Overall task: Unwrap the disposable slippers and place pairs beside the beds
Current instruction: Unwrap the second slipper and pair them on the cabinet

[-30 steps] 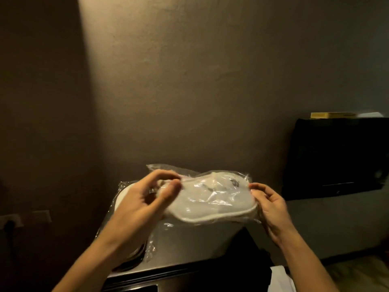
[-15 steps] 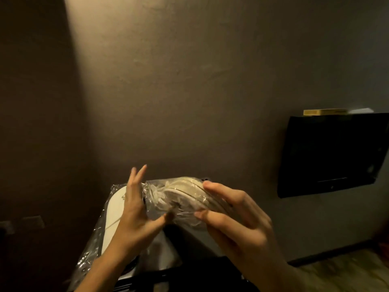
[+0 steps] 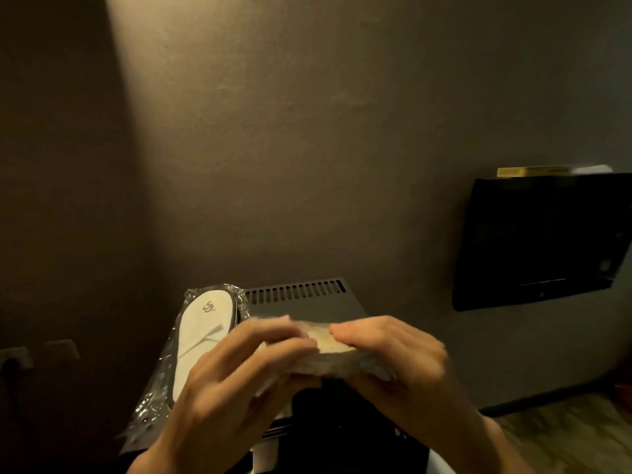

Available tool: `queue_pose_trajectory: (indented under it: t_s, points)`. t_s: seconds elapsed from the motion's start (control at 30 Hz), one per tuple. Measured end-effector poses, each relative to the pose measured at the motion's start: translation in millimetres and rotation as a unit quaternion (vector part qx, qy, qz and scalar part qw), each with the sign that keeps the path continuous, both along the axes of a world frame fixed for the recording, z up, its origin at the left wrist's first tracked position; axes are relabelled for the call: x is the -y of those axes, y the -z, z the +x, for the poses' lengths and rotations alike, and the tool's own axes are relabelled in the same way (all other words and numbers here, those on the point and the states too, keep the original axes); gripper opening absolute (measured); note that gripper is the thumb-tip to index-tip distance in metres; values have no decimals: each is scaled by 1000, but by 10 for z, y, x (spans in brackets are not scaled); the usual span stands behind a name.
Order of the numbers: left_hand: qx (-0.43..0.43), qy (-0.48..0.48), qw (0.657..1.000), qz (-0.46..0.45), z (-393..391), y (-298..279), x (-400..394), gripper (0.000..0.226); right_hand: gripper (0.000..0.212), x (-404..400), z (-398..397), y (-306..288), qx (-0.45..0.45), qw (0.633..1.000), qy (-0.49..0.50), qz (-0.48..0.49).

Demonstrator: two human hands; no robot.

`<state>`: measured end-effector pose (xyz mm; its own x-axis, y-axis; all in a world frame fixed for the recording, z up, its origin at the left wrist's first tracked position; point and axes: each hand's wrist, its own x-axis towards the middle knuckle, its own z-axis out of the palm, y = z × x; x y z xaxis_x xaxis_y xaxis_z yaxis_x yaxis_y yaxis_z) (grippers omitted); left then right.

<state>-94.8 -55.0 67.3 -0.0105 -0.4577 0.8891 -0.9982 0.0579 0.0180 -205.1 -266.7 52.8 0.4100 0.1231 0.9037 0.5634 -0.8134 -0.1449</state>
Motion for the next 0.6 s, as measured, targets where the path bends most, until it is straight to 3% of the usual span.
queue_pose_trajectory:
  t_s: [0.17, 0.33, 0.4, 0.47, 0.5, 0.57, 0.6]
  points:
    - [-27, 5, 999, 32, 112, -107, 72, 40, 31, 53, 68, -130, 16, 999, 16, -43]
    - [-17, 35, 998, -42, 102, -106, 47, 27, 36, 30, 81, -183, 71, 995, -1, -62]
    - [-70, 37, 991, -109, 60, -81, 81, 27, 45, -9, 96, -223, 71, 997, -36, -13]
    - [-230, 47, 951, -201, 16, -46, 143, 37, 62, -17, 131, -278, 35, 993, -52, 100]
    - [-336, 74, 908, -239, -17, -45, 177, 37, 69, -11, 154, -307, 3, 988, -41, 146]
    - [-490, 112, 824, -261, -16, -7, 234, 36, 70, 24, 208, -333, -48, 984, 22, 169]
    - [-531, 113, 799, -260, 21, 37, 249, 38, 65, 45, 239, -318, -67, 984, 47, 161]
